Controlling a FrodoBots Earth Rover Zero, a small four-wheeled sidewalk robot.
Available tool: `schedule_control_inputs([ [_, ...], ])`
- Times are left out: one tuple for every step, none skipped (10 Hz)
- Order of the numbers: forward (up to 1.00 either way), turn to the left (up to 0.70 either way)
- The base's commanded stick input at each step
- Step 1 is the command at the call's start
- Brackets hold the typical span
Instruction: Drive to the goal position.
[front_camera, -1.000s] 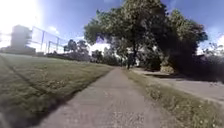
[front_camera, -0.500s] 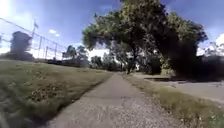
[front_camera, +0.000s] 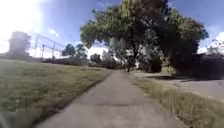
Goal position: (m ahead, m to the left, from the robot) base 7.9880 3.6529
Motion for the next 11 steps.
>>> schedule_control_inputs([
  [1.00,0.00],
  [1.00,0.00],
  [1.00,0.00],
  [1.00,0.00],
  [1.00,0.00],
  [1.00,0.00],
  [1.00,0.00],
  [1.00,0.00],
  [1.00,0.00],
  [1.00,0.00],
  [1.00,0.00],
])
